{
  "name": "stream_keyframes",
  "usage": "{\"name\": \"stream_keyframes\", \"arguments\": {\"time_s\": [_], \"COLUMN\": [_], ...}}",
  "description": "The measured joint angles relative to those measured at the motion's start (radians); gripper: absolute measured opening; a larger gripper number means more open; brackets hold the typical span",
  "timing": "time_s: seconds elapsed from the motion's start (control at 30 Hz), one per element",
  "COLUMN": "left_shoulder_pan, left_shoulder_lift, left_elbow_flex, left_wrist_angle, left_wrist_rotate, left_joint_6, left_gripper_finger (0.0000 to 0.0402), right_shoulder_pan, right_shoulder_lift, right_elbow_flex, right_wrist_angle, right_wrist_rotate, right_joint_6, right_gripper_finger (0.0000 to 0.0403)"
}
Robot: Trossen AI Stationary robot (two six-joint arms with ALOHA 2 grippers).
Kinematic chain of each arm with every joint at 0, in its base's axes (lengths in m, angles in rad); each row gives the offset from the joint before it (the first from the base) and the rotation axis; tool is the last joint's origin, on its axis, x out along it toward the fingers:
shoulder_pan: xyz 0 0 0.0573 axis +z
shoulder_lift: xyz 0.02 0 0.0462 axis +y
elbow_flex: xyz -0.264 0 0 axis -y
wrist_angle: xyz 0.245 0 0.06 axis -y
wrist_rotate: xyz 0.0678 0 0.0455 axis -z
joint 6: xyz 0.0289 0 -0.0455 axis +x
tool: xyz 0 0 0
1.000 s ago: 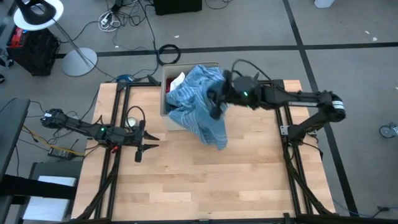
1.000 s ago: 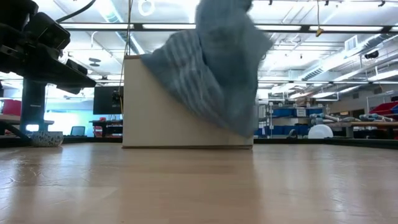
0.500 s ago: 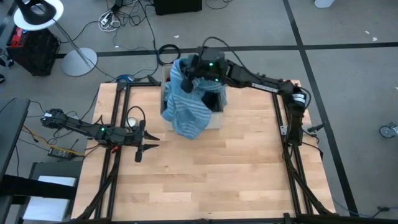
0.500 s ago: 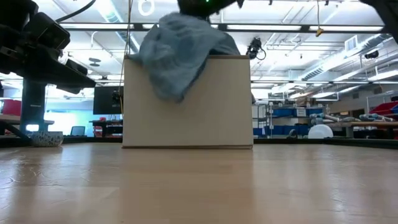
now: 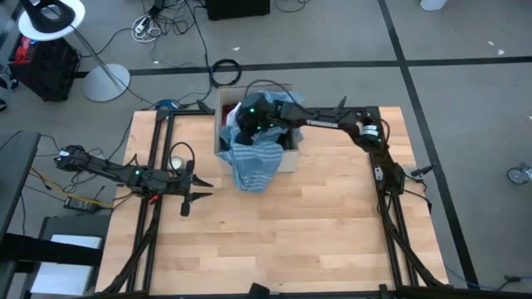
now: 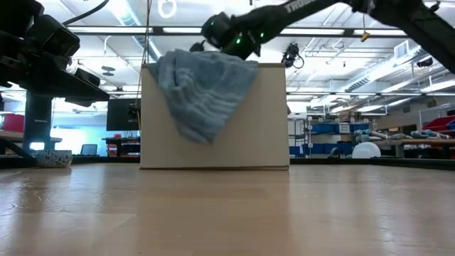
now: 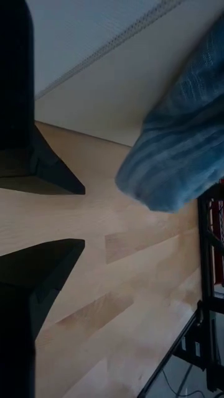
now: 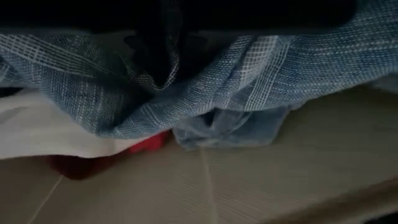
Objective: Sort clothes
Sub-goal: Put the blue striped shirt into the laundry organizer
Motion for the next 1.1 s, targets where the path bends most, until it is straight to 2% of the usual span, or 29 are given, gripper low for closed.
{"name": "stream_keyframes", "arguments": {"time_s": [0.2,0.33,0.53,0.83,1.1], "left_shoulder_pan": [0.000,0.000,0.000,0.000,0.000], "left_shoulder_lift": [0.000,0.000,0.000,0.000,0.000], "left_elbow_flex": [0.000,0.000,0.000,0.000,0.000], "left_wrist_angle": [0.002,0.002,0.000,0.001,0.001], "left_wrist_rotate": [0.000,0.000,0.000,0.000,0.000], "left_joint_6": [0.000,0.000,0.000,0.000,0.000], "left_gripper_finger": [0.0131,0.0131,0.0131,0.0131,0.0131], "right_shoulder_pan": [-0.028,-0.039,-0.039,-0.039,-0.035], "right_shoulder_lift": [0.076,0.080,-0.009,-0.256,-0.398], "right_elbow_flex": [0.003,0.002,-0.008,-0.007,-0.005], "right_wrist_angle": [0.088,0.089,0.048,-0.043,-0.264], "right_wrist_rotate": [-0.029,-0.074,-0.075,-0.064,0.051], "right_joint_6": [0.105,0.122,0.067,0.044,0.082], "right_gripper_finger": [0.0104,0.0160,0.0213,0.0220,0.0205]}}
